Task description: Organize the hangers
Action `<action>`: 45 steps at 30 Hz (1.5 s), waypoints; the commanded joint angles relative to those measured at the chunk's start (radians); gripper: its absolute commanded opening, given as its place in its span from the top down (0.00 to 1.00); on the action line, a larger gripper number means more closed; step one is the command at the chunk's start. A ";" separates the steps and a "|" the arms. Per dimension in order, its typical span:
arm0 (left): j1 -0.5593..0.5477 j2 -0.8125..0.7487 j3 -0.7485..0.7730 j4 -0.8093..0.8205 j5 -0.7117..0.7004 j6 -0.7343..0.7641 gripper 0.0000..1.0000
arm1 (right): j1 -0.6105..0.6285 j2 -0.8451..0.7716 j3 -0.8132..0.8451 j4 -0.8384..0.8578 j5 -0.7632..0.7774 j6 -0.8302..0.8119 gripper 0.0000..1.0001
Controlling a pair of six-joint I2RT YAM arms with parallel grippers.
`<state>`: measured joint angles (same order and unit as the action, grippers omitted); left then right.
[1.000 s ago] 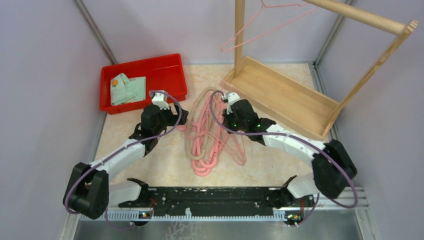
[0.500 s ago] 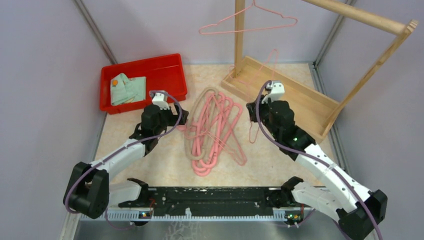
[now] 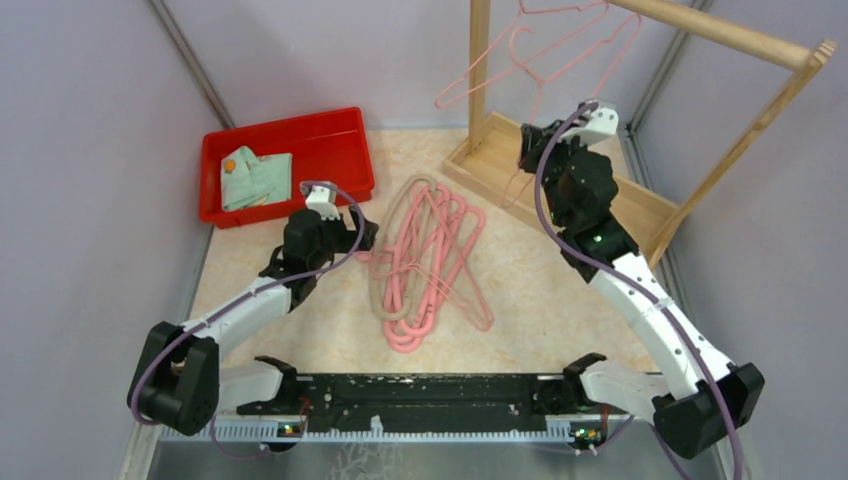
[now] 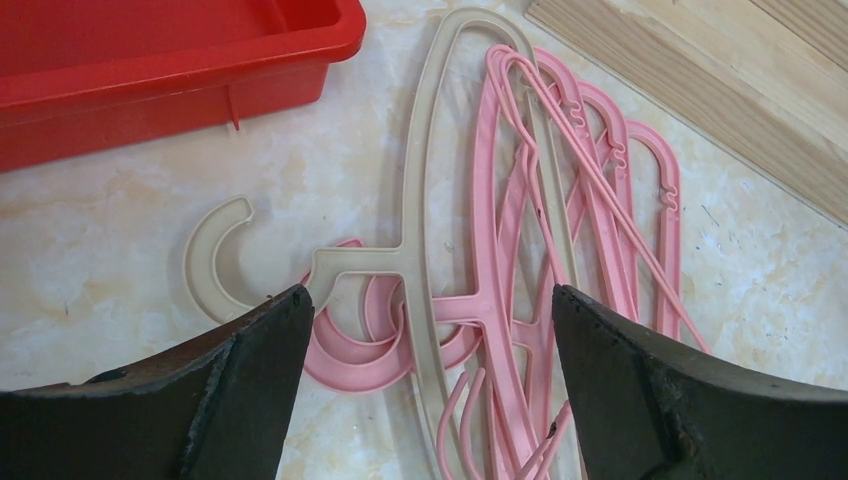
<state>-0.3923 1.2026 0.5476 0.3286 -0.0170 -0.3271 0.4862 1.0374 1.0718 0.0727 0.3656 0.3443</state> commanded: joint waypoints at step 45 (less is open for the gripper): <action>0.000 0.044 0.064 -0.007 -0.041 0.048 0.05 | -0.256 0.835 0.777 0.070 -0.332 0.167 1.00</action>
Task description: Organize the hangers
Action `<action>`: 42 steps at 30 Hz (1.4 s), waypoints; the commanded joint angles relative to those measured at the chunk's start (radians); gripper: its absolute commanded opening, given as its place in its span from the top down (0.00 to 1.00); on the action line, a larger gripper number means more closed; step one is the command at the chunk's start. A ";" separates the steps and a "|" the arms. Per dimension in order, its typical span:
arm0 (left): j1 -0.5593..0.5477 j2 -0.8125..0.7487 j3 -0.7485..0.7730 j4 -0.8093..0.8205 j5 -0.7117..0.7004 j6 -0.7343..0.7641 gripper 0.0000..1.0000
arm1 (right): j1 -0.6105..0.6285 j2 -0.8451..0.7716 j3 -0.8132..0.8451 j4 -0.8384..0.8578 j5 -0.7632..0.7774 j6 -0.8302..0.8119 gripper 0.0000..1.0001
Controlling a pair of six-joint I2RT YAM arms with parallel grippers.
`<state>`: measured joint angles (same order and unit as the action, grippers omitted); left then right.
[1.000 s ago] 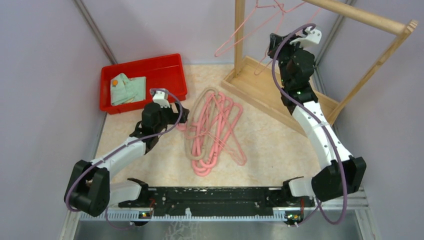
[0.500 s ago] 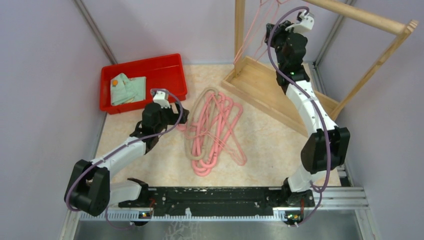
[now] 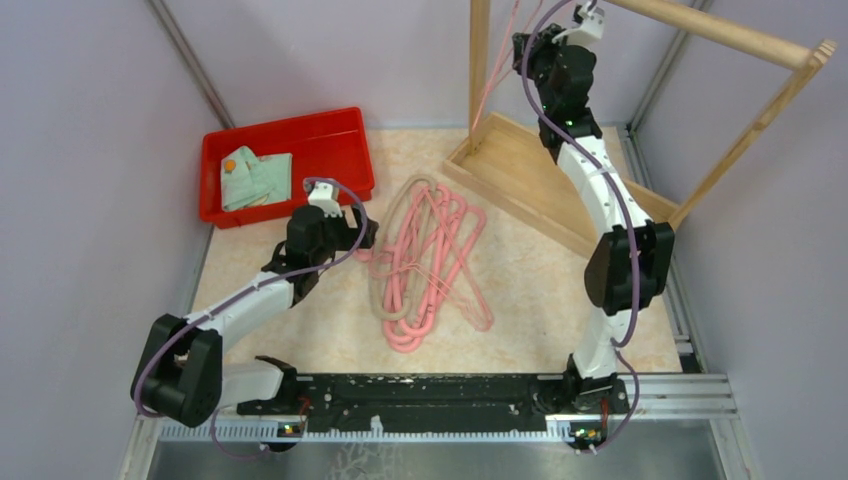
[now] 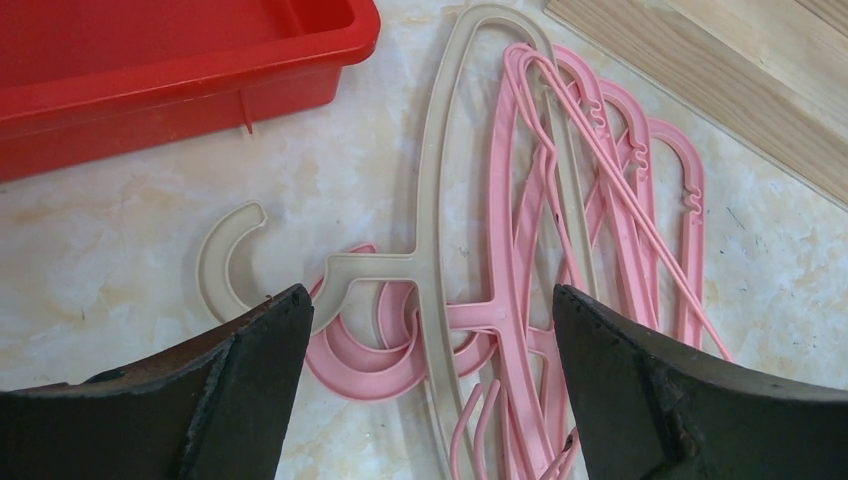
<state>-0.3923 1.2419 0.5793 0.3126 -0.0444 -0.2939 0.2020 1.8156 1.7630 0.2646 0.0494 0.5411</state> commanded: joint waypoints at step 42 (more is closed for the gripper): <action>0.001 -0.036 0.026 -0.031 -0.030 0.018 0.05 | 0.110 -0.327 -0.253 -0.198 0.057 -0.119 0.16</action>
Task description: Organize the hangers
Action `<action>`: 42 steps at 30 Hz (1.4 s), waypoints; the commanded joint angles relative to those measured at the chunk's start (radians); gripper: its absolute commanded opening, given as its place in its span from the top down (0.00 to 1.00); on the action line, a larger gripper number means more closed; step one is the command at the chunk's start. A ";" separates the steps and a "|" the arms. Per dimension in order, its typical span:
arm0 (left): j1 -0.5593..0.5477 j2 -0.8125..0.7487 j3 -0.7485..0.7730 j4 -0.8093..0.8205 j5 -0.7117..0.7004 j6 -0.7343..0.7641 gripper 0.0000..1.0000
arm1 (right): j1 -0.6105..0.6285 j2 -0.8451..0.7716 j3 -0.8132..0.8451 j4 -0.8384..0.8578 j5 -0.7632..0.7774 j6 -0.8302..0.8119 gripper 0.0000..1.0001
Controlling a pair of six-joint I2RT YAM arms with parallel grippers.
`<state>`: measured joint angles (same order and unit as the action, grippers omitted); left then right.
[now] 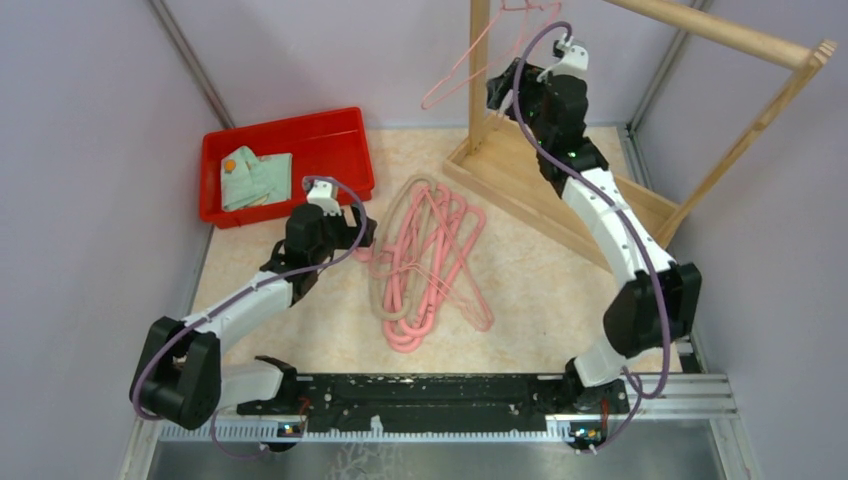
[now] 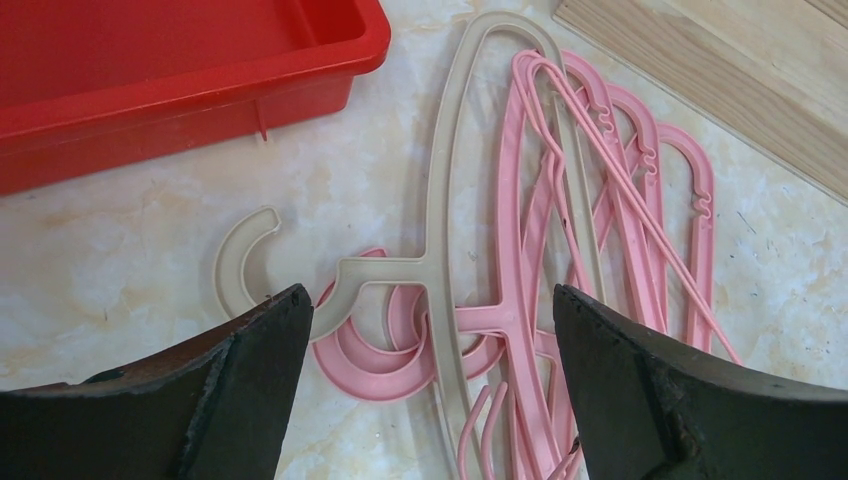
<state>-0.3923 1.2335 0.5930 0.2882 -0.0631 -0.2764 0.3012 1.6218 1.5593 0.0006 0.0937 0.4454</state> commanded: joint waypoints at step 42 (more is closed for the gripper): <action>0.000 -0.012 -0.024 0.007 -0.030 -0.013 0.04 | 0.443 -0.440 -0.795 -0.085 -0.089 -0.179 0.42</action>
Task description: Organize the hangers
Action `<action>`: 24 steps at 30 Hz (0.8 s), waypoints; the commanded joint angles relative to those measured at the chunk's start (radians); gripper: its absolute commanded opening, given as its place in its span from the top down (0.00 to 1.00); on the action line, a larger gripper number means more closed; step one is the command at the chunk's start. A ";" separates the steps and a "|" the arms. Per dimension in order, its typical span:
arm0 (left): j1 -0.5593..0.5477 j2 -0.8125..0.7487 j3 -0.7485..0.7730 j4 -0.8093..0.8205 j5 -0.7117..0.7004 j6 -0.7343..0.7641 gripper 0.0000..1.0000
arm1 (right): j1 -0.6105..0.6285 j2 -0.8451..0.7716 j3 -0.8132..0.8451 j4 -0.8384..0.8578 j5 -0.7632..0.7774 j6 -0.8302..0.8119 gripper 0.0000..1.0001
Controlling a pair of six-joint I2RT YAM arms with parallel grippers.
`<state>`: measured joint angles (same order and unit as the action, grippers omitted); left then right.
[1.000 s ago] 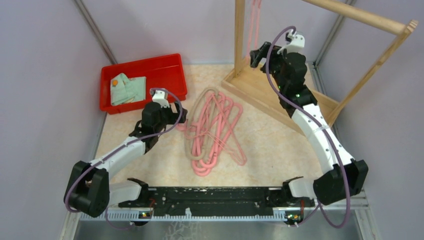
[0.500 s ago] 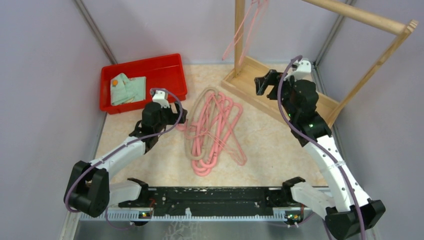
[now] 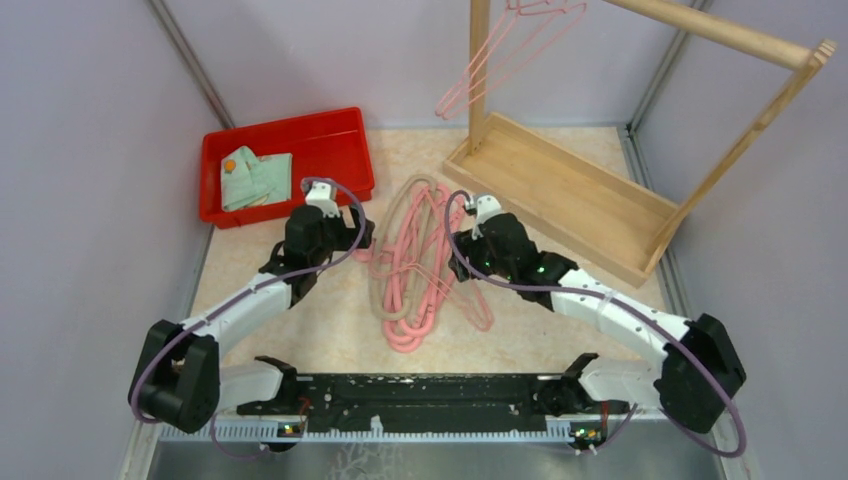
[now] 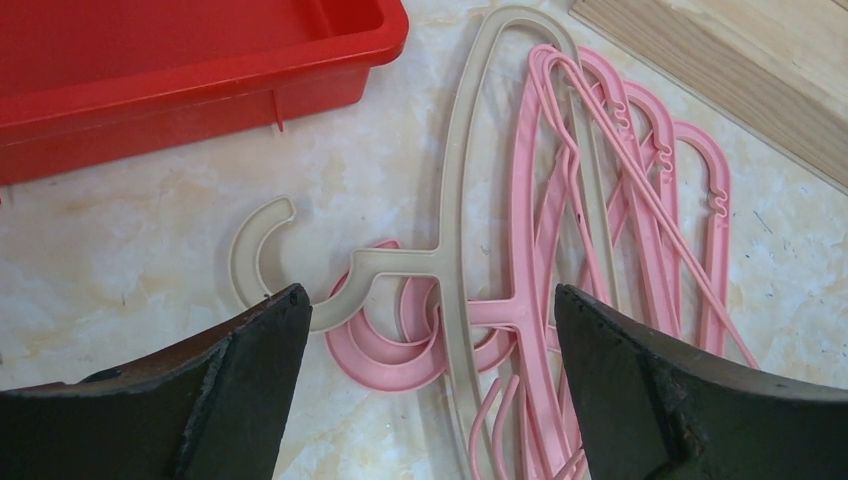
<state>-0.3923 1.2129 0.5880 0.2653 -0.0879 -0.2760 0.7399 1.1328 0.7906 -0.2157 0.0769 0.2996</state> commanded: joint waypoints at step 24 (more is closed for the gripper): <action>0.001 0.038 -0.064 0.102 0.021 -0.030 0.05 | 0.009 0.395 -0.018 0.270 -0.242 -0.085 0.59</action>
<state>-0.3923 1.2568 0.5388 0.3351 -0.0818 -0.2981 0.7433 1.5047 0.7460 -0.0170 -0.1471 0.2272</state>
